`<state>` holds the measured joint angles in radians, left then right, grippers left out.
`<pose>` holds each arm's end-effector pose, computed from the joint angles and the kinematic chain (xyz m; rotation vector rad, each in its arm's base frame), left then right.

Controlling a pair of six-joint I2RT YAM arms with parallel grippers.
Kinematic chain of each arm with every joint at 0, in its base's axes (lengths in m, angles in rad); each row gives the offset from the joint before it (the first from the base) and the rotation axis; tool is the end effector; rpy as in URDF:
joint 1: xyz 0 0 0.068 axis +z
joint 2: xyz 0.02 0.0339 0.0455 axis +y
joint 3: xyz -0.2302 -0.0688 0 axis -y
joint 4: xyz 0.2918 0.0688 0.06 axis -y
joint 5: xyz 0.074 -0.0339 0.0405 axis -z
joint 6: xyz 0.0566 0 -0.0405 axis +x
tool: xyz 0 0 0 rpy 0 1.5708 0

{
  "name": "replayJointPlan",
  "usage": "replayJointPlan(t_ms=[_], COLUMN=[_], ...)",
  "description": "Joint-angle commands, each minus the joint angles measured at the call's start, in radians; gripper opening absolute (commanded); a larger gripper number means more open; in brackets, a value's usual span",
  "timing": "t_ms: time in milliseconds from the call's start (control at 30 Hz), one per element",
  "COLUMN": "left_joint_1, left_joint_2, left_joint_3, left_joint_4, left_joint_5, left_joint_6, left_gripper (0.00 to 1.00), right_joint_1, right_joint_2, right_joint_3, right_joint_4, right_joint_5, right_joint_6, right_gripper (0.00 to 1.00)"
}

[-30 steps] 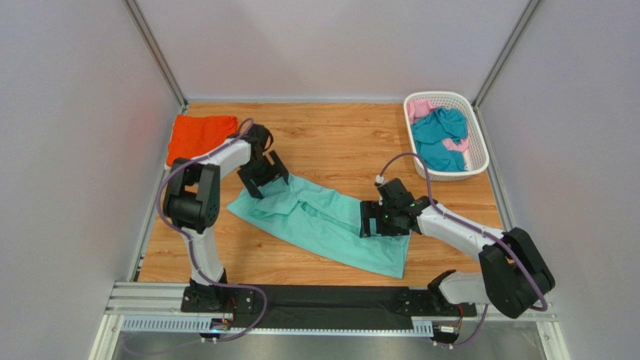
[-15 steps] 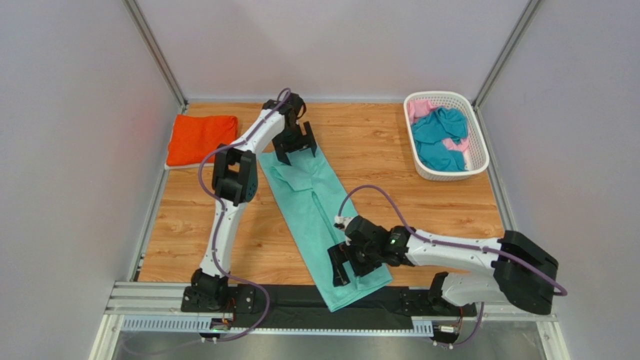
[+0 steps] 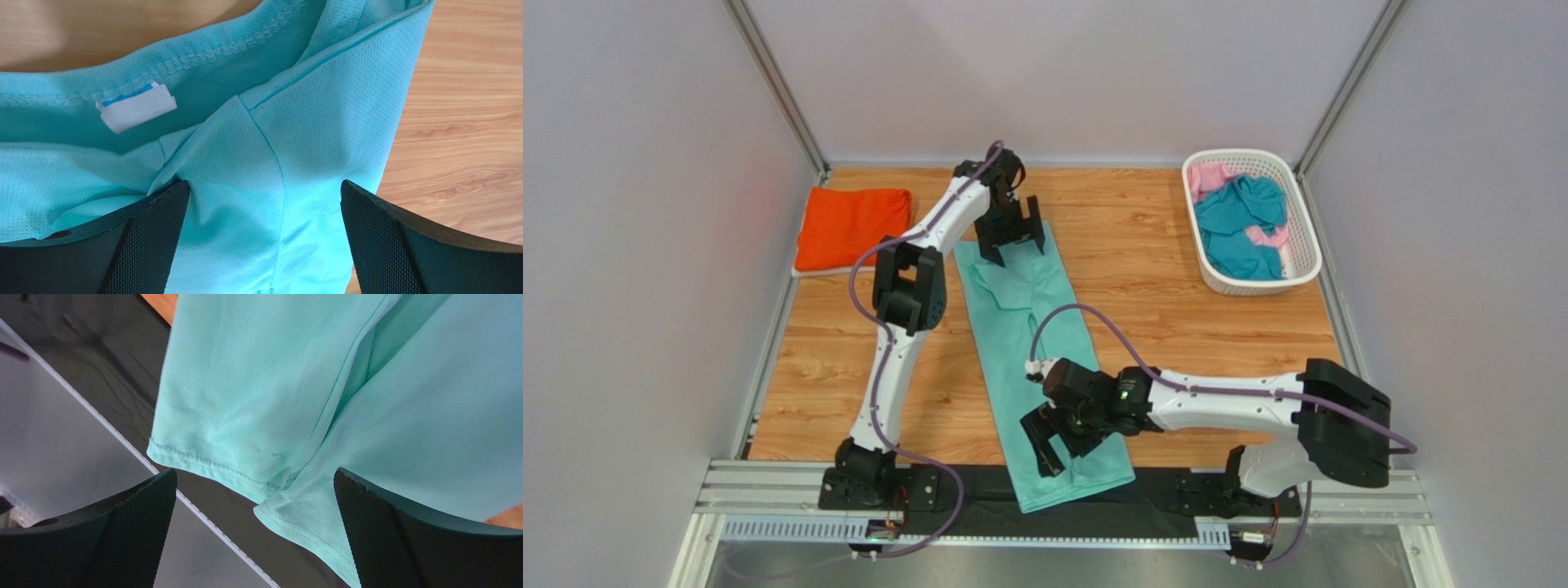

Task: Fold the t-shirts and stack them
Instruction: Fold the tshirt

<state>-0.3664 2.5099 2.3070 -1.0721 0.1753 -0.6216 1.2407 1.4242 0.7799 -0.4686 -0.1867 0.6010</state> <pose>0.5020 -0.2032 0.1253 -0.3351 2.9138 -0.4341 0.0915 0.2995 0.0977 -0.9810 2.7587 0.7089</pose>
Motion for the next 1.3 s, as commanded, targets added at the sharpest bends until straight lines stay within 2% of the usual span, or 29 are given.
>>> replayJointPlan(t_ms=[0,167,267,367,467,500,567,600,667,700,800,900,933,1067,1267], left_joint_1=[-0.006,-0.002,0.007,0.012,0.012,0.012,0.012,0.012,0.009,0.001,-0.009,-0.011,-0.011,-0.011,-0.011], left_joint_2=[-0.008,-0.236,-0.391,-0.584,-0.807,-0.926,-1.057,-1.189,-1.325,-1.453,-1.682,-1.854,-1.951,-1.976,-1.922], left_joint_3=[0.104,0.077,-0.006,-0.182,-0.455,-0.629,-0.823,-1.010,-1.182,-1.324,-1.544,-1.679,-1.745,-1.758,-1.741], left_joint_4=[0.061,0.119,0.118,0.113,0.121,0.130,0.200,0.265,0.322,0.348,0.356,0.340,0.337,0.325,0.313], left_joint_5=[0.010,-0.043,-0.091,-0.175,-0.327,-0.351,-0.330,-0.285,-0.249,-0.244,-0.206,-0.188,-0.185,-0.197,-0.191], left_joint_6=[0.037,0.054,0.063,0.071,0.043,0.010,-0.048,-0.067,-0.119,-0.141,-0.185,-0.225,-0.243,-0.239,-0.233], left_gripper=[1.00,1.00,1.00,1.00,1.00,1.00,1.00,1.00,1.00,1.00,1.00,1.00,1.00,1.00,1.00], right_joint_1=[-0.014,-0.058,-0.113,-0.179,-0.265,-0.289,-0.352,-0.371,-0.412,-0.428,-0.434,-0.437,-0.440,-0.446,-0.494], right_joint_2=[-0.039,-0.036,-0.038,-0.019,0.013,0.057,0.116,0.193,0.278,0.362,0.493,0.658,0.809,0.909,0.998], right_joint_3=[0.123,0.275,0.331,0.380,0.412,0.424,0.485,0.510,0.597,0.629,0.804,0.962,1.131,1.228,1.257], right_joint_4=[-0.091,-0.186,-0.199,-0.205,-0.176,-0.163,-0.162,-0.159,-0.159,-0.160,-0.209,-0.226,-0.295,-0.326,-0.364], right_joint_5=[0.139,0.256,0.283,0.296,0.287,0.276,0.271,0.276,0.276,0.282,0.299,0.319,0.357,0.349,0.345], right_joint_6=[-0.067,-0.109,-0.130,-0.159,-0.190,-0.202,-0.239,-0.248,-0.270,-0.288,-0.328,-0.354,-0.372,-0.380,-0.362], right_gripper=[1.00,1.00,1.00,1.00,1.00,1.00,1.00,1.00,1.00,1.00,1.00,1.00,1.00,1.00,1.00])
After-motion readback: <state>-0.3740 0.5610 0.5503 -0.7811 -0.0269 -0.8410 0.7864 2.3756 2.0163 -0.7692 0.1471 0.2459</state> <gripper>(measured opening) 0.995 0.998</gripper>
